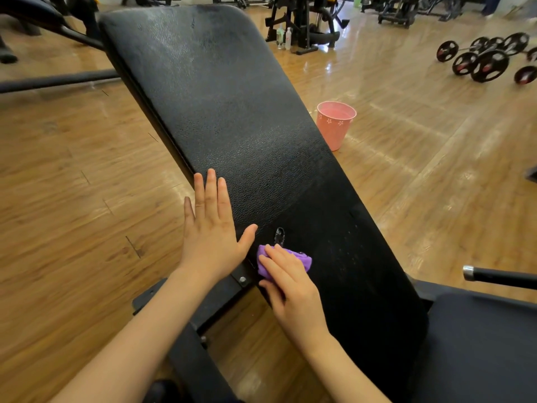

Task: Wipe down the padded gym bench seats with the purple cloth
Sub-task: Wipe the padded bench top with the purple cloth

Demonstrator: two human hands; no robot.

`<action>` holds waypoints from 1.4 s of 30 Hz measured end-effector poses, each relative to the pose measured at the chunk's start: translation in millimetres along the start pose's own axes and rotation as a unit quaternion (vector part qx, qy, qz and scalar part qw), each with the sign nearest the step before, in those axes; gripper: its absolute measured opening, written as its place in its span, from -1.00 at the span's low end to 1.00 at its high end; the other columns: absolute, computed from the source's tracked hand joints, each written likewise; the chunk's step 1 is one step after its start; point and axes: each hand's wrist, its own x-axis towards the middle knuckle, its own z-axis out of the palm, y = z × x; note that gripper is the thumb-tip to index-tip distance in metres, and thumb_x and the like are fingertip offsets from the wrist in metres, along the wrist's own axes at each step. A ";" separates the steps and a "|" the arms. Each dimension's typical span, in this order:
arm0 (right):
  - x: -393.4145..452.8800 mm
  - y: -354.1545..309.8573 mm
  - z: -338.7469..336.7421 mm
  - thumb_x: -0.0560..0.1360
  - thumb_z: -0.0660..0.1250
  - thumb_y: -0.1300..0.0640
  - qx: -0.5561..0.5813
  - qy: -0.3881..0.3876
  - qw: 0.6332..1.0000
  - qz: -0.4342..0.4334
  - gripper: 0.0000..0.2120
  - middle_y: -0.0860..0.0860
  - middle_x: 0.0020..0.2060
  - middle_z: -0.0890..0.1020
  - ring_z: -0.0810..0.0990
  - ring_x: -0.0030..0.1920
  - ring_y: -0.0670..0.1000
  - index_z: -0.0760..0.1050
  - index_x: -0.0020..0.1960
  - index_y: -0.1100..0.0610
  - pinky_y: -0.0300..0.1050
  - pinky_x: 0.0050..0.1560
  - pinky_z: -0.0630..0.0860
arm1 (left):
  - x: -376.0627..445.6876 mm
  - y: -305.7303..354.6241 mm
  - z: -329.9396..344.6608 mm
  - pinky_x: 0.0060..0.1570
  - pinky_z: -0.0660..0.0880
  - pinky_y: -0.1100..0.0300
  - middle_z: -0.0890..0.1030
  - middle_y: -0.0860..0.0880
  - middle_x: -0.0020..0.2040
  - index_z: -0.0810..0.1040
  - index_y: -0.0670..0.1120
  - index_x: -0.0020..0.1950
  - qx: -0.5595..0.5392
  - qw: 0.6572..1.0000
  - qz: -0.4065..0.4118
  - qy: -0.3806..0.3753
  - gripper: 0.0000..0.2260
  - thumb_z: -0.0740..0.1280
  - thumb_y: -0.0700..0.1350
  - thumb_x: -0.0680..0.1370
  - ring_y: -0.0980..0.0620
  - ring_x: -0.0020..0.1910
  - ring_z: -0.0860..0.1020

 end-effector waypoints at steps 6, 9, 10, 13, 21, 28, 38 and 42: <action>-12.9 13.3 -11.0 0.48 0.27 0.13 0.013 -0.002 0.999 0.038 -0.62 0.01 0.28 0.49 0.41 0.34 -0.05 0.50 0.26 0.20 -0.19 0.36 0.31 | 0.7 6.1 -4.9 0.35 0.12 -0.32 0.07 -0.32 0.53 0.09 -0.34 0.50 0.016 0.999 -0.027 -0.033 -0.18 0.33 0.14 0.48 -0.22 0.51 -0.06; -7.3 18.3 -15.2 0.48 0.26 0.13 -0.006 -0.018 1.000 0.002 -0.63 0.03 0.27 0.48 0.39 0.33 -0.05 0.50 0.26 0.22 -0.25 0.38 0.26 | -0.6 15.0 -11.3 0.44 -0.07 -0.21 -0.14 -0.26 0.55 -0.06 -0.31 0.54 0.011 0.996 -0.050 -0.076 -0.16 0.29 0.13 0.52 -0.20 0.53 -0.21; -4.3 23.2 -17.3 0.48 0.26 0.13 -0.015 -0.020 1.000 -0.009 -0.63 0.04 0.27 0.48 0.39 0.33 -0.04 0.50 0.25 0.23 -0.26 0.39 0.24 | -2.1 17.3 -11.1 0.45 -0.09 -0.19 -0.16 -0.26 0.55 -0.06 -0.31 0.54 0.008 0.996 -0.048 -0.078 -0.16 0.29 0.13 0.52 -0.20 0.53 -0.22; 13.7 49.7 -24.1 0.47 0.27 0.14 -0.028 0.017 0.999 0.019 -0.64 0.10 0.24 0.51 0.41 0.29 -0.03 0.52 0.23 0.26 -0.28 0.38 0.22 | -6.4 18.4 -3.9 0.37 0.07 -0.24 0.07 -0.36 0.51 0.15 -0.38 0.48 0.032 0.998 -0.023 -0.054 -0.13 0.45 0.09 0.40 -0.29 0.51 -0.01; 86.7 133.8 -65.0 0.46 0.34 0.37 -0.018 0.095 0.972 0.214 -0.64 0.14 0.23 0.54 0.47 0.28 0.02 0.49 0.25 0.29 -0.29 0.29 0.27 | -8.6 16.2 7.5 0.31 0.15 -0.28 0.16 -0.41 0.47 0.20 -0.41 0.44 0.032 0.999 -0.025 -0.018 -0.12 0.49 0.06 0.34 -0.29 0.46 0.01; 103.6 137.7 -61.6 0.47 0.35 0.32 0.033 0.091 0.973 0.210 -0.63 0.08 0.25 0.53 0.46 0.29 -0.01 0.50 0.27 0.23 -0.10 0.35 0.33 | -9.0 14.8 6.8 0.32 0.12 -0.29 0.14 -0.40 0.48 0.18 -0.40 0.45 0.025 0.999 -0.033 -0.028 -0.12 0.50 0.06 0.35 -0.25 0.47 -0.02; 64.9 150.4 -73.5 0.51 0.29 0.33 0.026 0.111 0.953 0.281 -0.64 0.03 0.24 0.53 0.45 0.25 -0.08 0.46 0.30 0.23 -0.55 0.18 0.25 | -10.8 14.0 -4.4 0.38 0.05 -0.23 0.06 -0.31 0.53 0.16 -0.34 0.49 0.050 0.997 -0.022 -0.055 -0.14 0.40 0.14 0.42 -0.22 0.52 -0.07; 66.3 146.9 -76.2 0.53 0.28 0.31 0.022 0.108 0.945 0.307 -0.65 -0.03 0.19 0.54 0.44 0.18 -0.17 0.46 0.31 0.22 -0.61 0.10 0.24 | -25.1 18.0 -7.0 0.38 0.11 -0.21 0.05 -0.31 0.51 0.20 -0.35 0.47 0.053 0.996 0.012 -0.075 -0.10 0.44 0.19 0.38 -0.26 0.50 0.01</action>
